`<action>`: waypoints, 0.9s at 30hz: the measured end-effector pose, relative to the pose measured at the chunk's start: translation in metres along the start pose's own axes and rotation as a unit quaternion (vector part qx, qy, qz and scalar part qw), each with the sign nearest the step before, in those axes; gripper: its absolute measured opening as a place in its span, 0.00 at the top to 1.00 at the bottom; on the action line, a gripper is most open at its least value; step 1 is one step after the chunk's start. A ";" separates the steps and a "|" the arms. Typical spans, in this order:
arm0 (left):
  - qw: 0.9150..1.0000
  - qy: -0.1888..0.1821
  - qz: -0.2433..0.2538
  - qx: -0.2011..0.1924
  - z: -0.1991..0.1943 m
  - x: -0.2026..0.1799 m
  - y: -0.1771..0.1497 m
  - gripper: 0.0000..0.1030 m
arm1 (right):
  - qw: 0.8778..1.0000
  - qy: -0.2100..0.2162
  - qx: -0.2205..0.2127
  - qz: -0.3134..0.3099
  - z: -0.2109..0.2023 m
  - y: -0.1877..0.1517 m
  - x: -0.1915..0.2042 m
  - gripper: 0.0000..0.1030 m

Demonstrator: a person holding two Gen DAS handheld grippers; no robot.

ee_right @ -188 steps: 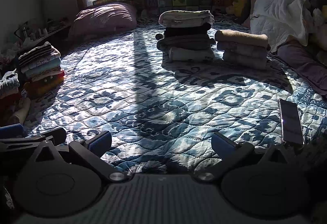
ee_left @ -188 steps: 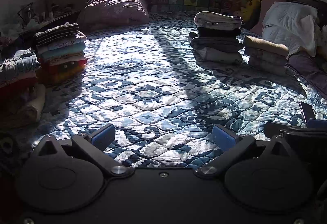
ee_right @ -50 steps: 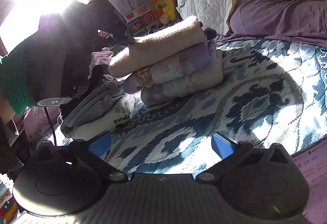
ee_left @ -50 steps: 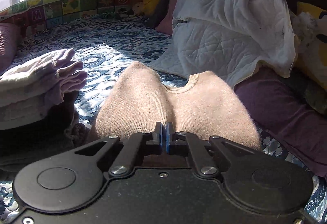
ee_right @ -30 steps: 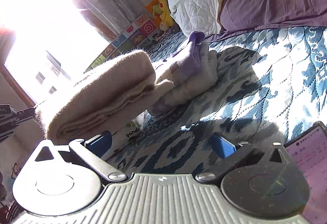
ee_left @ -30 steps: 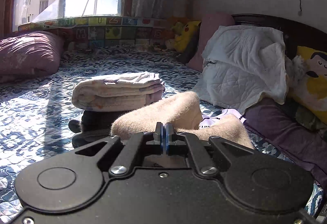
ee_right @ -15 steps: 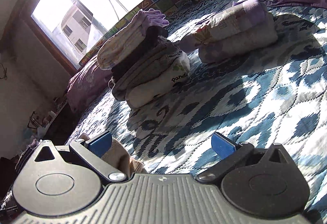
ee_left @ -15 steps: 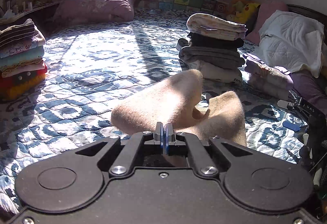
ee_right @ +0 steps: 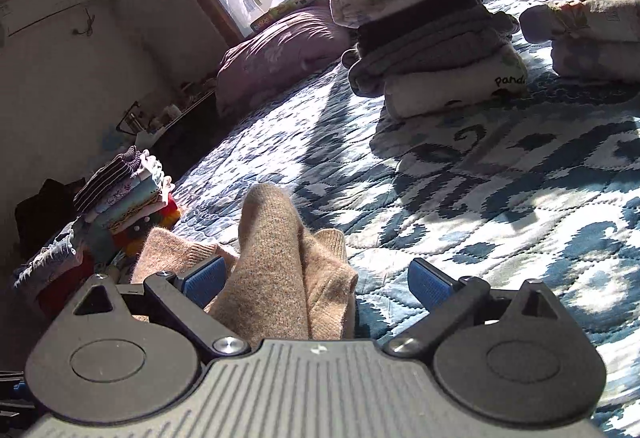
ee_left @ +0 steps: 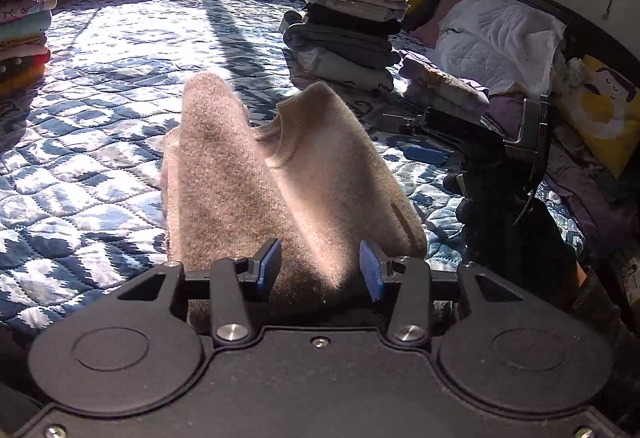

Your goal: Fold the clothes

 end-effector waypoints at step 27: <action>0.973 -0.127 -0.143 -0.125 0.147 0.119 0.123 0.73 | 0.995 0.081 -0.063 -0.020 0.057 0.087 0.025 0.54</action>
Point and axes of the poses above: each gripper's, at about its wrist camera, not at the fingertips, and z roughly the way its jaws point, x to its left, y to its top, the point moved 5 cm from there along z, roughly the way its jaws point, and after that the axes turned 13 degrees about z, right-handed, at the moved point
